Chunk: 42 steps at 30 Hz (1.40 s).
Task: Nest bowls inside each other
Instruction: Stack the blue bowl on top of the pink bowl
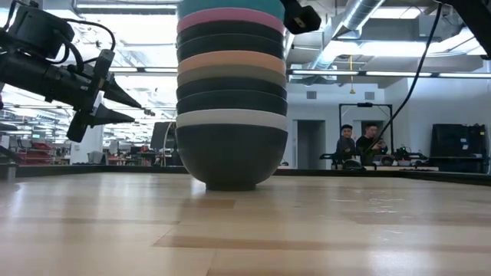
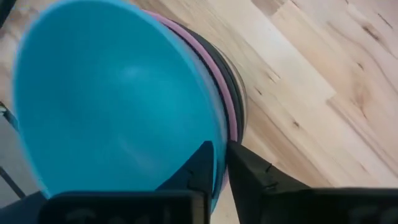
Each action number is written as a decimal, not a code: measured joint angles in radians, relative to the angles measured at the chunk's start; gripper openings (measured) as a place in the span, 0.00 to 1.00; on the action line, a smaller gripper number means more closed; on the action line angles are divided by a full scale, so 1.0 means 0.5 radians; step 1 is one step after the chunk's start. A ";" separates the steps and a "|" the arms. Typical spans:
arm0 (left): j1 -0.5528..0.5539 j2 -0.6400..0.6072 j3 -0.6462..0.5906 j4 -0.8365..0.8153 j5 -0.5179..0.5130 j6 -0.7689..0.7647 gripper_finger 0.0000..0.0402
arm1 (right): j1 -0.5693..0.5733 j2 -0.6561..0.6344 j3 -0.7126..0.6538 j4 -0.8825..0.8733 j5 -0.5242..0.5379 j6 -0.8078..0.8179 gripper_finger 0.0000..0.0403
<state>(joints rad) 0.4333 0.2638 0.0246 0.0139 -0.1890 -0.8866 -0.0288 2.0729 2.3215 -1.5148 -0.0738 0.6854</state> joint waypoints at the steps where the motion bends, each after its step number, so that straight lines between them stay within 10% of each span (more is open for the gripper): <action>1: 0.000 -0.001 0.000 0.000 0.000 0.000 0.38 | 0.000 -0.002 0.000 -0.014 0.000 0.017 0.17; 10: 0.000 0.000 0.000 0.000 -0.002 -0.001 0.38 | 0.023 0.002 0.047 -0.048 0.011 -0.022 0.16; 19: 0.000 -0.005 -0.003 0.031 -0.010 -0.093 0.38 | 0.069 -0.275 0.045 0.657 0.142 -0.096 0.16; 42: -0.001 -0.009 -0.005 0.127 -0.002 -0.122 0.38 | 0.119 -0.182 0.021 0.295 0.221 -0.023 0.16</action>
<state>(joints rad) 0.4328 0.2592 0.0223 0.0772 -0.1902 -0.9474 0.0307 1.9820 2.3322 -1.3674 0.0368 0.6739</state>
